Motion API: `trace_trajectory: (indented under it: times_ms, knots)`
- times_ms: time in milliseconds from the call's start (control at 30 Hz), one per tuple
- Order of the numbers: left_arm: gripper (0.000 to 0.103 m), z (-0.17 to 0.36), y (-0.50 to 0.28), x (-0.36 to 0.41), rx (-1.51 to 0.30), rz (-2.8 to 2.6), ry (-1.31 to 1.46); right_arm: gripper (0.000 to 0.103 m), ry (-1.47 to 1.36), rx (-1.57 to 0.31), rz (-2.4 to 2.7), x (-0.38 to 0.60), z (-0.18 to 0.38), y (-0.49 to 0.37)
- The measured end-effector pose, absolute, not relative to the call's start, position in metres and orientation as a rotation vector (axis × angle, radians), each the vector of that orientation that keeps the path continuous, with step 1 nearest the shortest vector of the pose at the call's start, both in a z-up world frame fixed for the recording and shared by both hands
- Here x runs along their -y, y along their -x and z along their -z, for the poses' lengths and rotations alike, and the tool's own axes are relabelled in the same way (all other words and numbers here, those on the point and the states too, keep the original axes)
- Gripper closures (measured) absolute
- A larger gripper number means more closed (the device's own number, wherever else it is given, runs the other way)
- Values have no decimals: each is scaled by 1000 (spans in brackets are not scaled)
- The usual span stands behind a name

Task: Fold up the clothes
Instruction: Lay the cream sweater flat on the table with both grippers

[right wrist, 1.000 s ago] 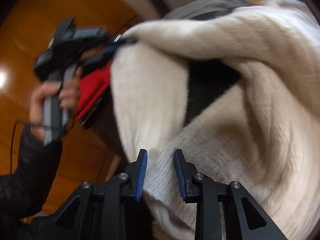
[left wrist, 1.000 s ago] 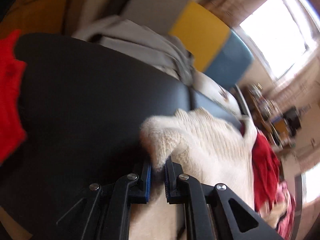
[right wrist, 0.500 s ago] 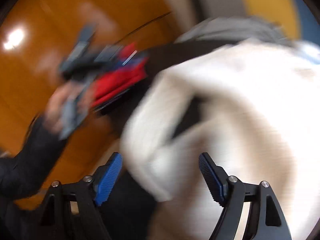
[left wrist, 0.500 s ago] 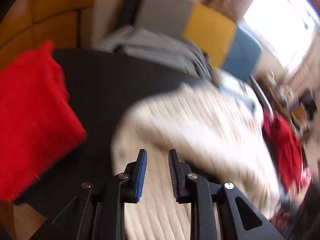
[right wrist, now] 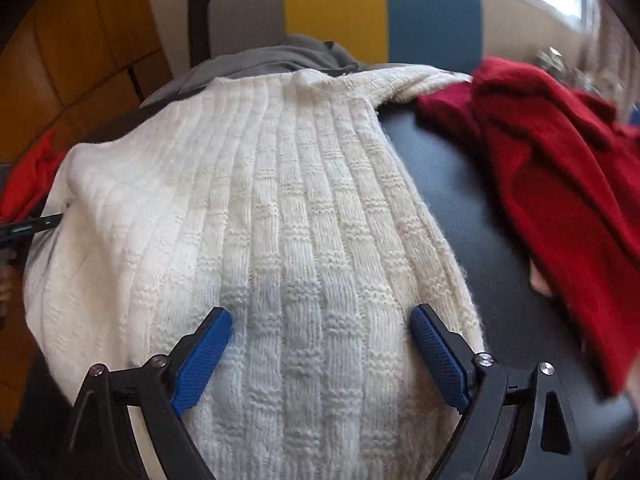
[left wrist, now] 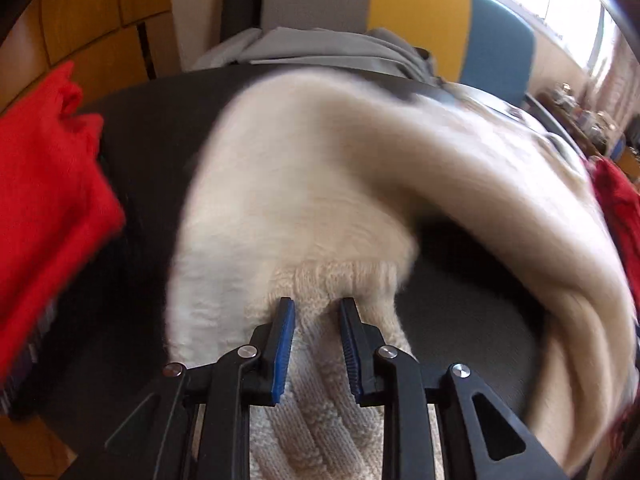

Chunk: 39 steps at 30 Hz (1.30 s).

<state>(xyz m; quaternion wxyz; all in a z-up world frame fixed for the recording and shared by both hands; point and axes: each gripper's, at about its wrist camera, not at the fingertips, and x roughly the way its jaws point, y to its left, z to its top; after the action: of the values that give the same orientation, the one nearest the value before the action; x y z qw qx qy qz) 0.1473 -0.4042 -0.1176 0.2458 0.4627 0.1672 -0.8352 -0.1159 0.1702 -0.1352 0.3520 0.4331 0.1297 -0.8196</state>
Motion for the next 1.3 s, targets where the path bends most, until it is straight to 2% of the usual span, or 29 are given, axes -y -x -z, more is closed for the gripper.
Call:
trace_trajectory:
  times_ms: [133,267,433,500,600,700,733,767,867,967,1000,1067,1133,1200,1300]
  knots:
    - [79,119,-104,456,-449,2236,-1302,9,-1176,-329,2149,-192,137,92]
    - [81,99,-74,463,-463,2214,-1328,0,-1229,-377,2136,-196,136,78]
    - [78,68,-117,371,-423,2552,-1333,0,-1238,-413,2127,-203,130,66]
    - [71,73,-136,338,-433,2629,-1406,0,-1239,-390,2119,-147,139,62]
    - [66,91,-157,298,-437,2670,-1526,0,-1163,-226,2128,-178,107,67]
    - [64,102,-157,269,-387,2689,-1575,0,-1115,-172,2134,-171,86,77]
    - [64,102,-156,263,-376,2696,-1566,0,-1118,-223,2130,-162,83,85]
    - [62,102,-155,258,-366,2702,-1559,0,-1118,-250,2123,-126,92,97]
    - [60,103,-148,247,-349,2674,-1554,0,-1133,-244,2102,-106,114,116]
    - [60,100,-158,240,-444,2674,-1554,0,-1165,-237,2111,-94,137,128]
    - [60,99,-161,243,-517,2669,-1538,0,-1163,-239,2122,-90,145,128]
    - [60,107,-166,261,-783,2666,-1477,0,-1135,-262,2146,-85,155,123]
    - [58,108,-169,267,-899,2670,-1452,0,-1119,-314,2156,-82,155,113]
    - [57,107,-164,261,-856,2701,-1458,0,-1110,-337,2160,-82,154,108]
    - [56,110,-155,241,-612,2699,-1527,0,-1103,-322,2161,-86,153,104]
